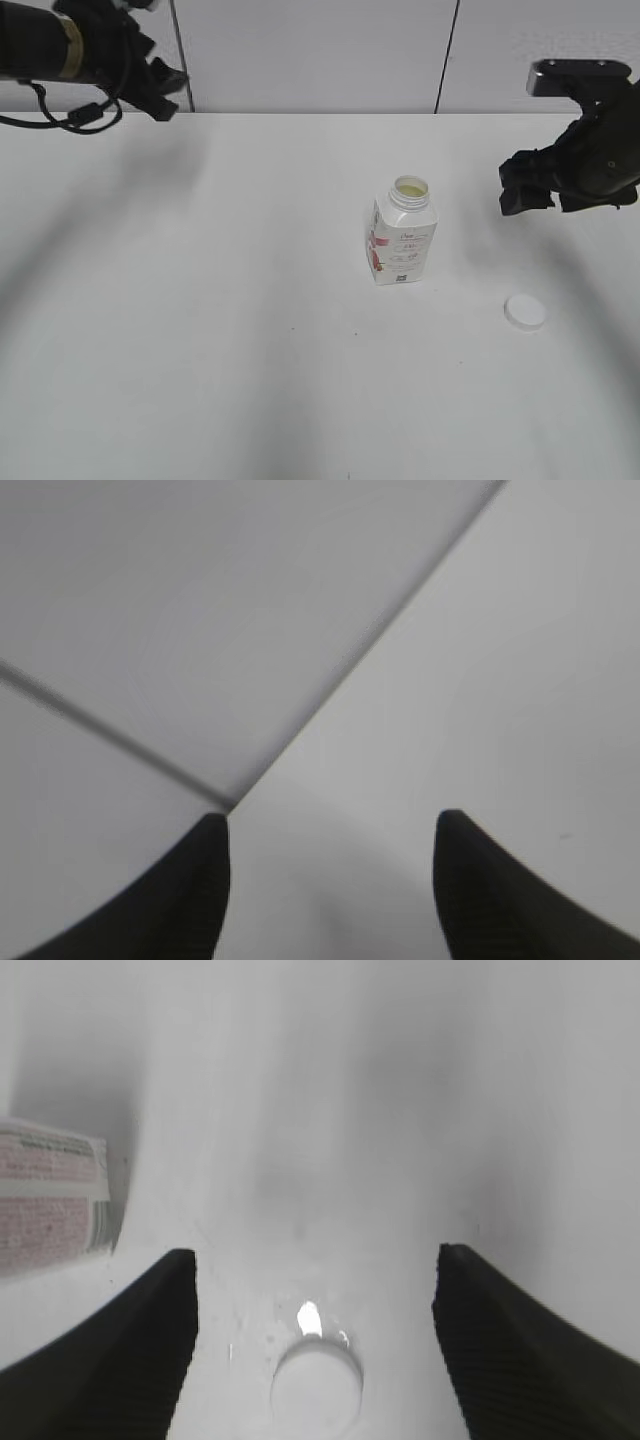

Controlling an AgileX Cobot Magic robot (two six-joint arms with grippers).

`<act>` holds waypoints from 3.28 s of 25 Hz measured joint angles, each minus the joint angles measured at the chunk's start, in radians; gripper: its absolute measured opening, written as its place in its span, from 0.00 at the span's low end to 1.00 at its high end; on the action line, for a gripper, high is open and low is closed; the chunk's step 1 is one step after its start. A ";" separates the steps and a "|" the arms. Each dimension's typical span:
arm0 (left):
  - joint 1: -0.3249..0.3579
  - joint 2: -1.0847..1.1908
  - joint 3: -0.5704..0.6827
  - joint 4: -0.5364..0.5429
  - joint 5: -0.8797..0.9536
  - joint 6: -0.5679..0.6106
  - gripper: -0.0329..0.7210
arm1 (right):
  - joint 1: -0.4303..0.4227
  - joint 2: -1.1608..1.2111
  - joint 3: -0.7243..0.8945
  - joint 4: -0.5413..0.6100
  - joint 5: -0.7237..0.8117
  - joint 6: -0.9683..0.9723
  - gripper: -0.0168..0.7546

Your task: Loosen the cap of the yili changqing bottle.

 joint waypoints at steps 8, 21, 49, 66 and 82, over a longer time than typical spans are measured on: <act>0.002 -0.018 0.001 -0.212 0.546 0.000 0.56 | 0.000 -0.007 -0.123 -0.093 0.072 -0.001 0.77; 0.002 -0.121 0.001 -0.946 0.900 0.379 0.56 | 0.000 -0.009 -0.328 -0.146 0.247 -0.001 0.77; 0.115 -0.509 0.001 -1.399 1.423 0.801 0.69 | -0.008 -0.326 -0.425 -0.138 0.711 -0.002 0.77; 0.115 -0.907 0.215 -1.488 1.429 0.801 0.69 | -0.008 -0.655 -0.103 -0.104 0.717 -0.002 0.77; 0.115 -1.386 0.651 -1.487 1.376 0.801 0.67 | -0.008 -0.888 0.149 -0.039 0.713 -0.001 0.78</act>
